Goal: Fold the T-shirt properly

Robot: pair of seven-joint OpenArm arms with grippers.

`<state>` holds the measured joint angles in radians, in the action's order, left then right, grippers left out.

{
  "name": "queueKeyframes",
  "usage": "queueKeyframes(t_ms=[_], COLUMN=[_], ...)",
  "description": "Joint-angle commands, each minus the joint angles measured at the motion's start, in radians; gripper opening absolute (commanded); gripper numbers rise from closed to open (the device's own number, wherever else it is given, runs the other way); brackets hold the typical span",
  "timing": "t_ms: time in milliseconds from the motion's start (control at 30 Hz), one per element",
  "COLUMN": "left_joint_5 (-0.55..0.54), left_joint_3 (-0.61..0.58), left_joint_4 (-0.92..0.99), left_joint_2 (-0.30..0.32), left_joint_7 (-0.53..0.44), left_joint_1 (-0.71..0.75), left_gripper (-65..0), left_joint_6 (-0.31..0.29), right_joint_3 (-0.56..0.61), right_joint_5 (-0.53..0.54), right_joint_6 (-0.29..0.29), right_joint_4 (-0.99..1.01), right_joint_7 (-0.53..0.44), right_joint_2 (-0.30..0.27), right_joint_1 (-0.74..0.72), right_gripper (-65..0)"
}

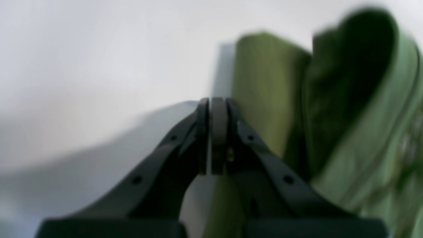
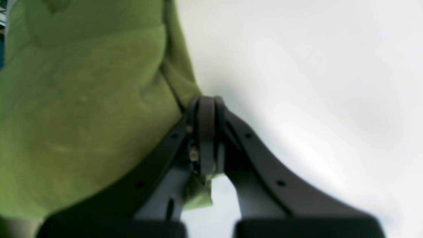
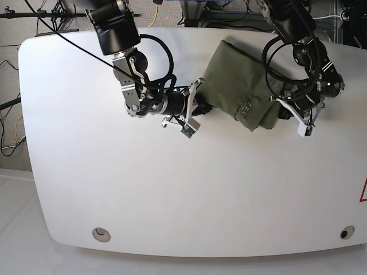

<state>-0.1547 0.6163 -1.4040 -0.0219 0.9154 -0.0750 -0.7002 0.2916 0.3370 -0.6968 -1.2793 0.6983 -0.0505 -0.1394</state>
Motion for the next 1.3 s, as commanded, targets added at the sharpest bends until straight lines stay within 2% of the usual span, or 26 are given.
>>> queueKeyframes(t_ms=[0, 400, 567, 700, 900, 1000, 1267], left_joint_5=[0.048, 0.048, 0.042, 0.04, 0.04, 0.04, 0.04], left_joint_3=[-0.006, -0.009, -0.082, -0.112, -0.152, -0.146, -0.105], left_joint_4=[0.053, 0.263, 0.315, 0.331, 0.325, 0.308, 0.11], left_joint_2=[-0.005, -0.028, -0.029, -0.054, -0.069, -0.068, -0.065], left_joint_7=[-0.009, -0.106, -0.144, -0.178, -0.203, -0.203, -0.198], left_joint_1=[-0.026, -0.151, -0.177, -0.185, -0.188, -0.193, -0.187], left_gripper=[-65.0, -65.0, -65.0, -65.0, -65.0, -65.0, -65.0], left_joint_6=[0.002, 0.002, 0.002, 0.002, 0.002, 0.002, 0.002], right_joint_3=[0.002, 0.001, 0.002, 0.002, -0.004, -0.048, -0.116], right_joint_5=[-0.02, -0.023, -0.022, -0.029, -0.025, -0.026, -0.028], right_joint_6=[-0.001, 0.002, 0.004, 0.004, 0.004, 0.004, -0.001], right_joint_4=[-0.038, -0.17, -0.221, -0.248, -0.257, -0.277, -0.429], right_joint_7=[0.024, 0.024, 0.024, 0.024, 0.019, 0.019, 0.024], right_joint_2=[-0.013, -0.053, -0.082, -0.09, -0.113, -0.113, -0.113], right_joint_1=[0.022, 0.148, 0.194, 0.225, 0.24, 0.241, 0.26], right_gripper=[-65.0, -65.0, -65.0, -65.0, -65.0, -65.0, -65.0])
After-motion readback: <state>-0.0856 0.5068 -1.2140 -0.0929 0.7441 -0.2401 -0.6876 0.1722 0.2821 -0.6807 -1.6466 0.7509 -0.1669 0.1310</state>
